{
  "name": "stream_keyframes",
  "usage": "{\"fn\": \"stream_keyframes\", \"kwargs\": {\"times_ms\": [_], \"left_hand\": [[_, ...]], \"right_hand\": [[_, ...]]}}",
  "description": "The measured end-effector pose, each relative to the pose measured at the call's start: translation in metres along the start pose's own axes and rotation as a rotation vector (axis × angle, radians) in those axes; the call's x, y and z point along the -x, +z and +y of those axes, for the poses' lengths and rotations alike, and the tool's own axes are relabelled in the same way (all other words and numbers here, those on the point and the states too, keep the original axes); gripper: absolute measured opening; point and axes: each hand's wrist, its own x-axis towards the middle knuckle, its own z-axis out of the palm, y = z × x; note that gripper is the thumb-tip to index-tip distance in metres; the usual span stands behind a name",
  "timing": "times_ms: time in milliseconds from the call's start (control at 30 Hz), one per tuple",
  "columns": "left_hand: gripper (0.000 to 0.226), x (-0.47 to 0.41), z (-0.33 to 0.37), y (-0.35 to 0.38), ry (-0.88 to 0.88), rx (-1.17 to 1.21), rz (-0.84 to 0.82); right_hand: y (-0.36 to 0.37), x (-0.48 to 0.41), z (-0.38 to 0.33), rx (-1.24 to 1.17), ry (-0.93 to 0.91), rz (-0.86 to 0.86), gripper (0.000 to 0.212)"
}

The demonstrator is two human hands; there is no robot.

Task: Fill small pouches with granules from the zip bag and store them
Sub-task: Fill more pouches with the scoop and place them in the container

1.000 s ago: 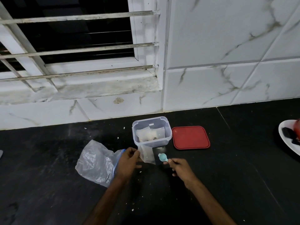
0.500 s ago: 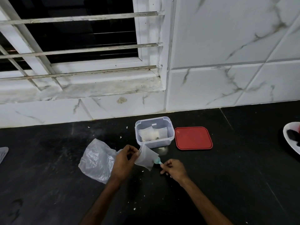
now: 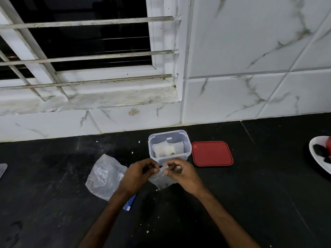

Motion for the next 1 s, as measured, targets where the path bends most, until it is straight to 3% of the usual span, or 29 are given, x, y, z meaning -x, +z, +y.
{"fn": "stream_keyframes", "kwargs": {"times_ms": [167,267,467,600,667,767,1000], "left_hand": [[0.007,0.008,0.007,0.002,0.052,0.132,0.047],[0.021,0.017,0.010,0.002,-0.003,0.292,0.077],[0.008,0.022,0.009,0.007,-0.083,0.372,0.231],[0.008,0.020,0.009,0.001,-0.058,0.288,0.242],[0.010,0.017,0.007,-0.004,-0.026,0.187,0.236],[0.009,0.018,0.007,-0.009,0.050,0.096,0.200],[0.004,0.020,0.012,-0.002,-0.026,0.363,0.259]], "right_hand": [[0.007,0.002,-0.003,-0.037,0.062,0.118,0.005],[0.013,0.005,-0.003,-0.048,0.040,0.209,0.007],[0.025,0.009,-0.015,-0.084,0.054,0.263,0.016],[0.028,0.010,-0.024,-0.173,0.034,0.208,0.004],[0.030,0.013,-0.027,-0.224,0.032,0.135,0.009],[0.036,0.013,-0.030,-0.136,-0.006,0.160,0.008],[0.039,0.004,-0.028,-0.068,0.003,0.355,0.004]]}}
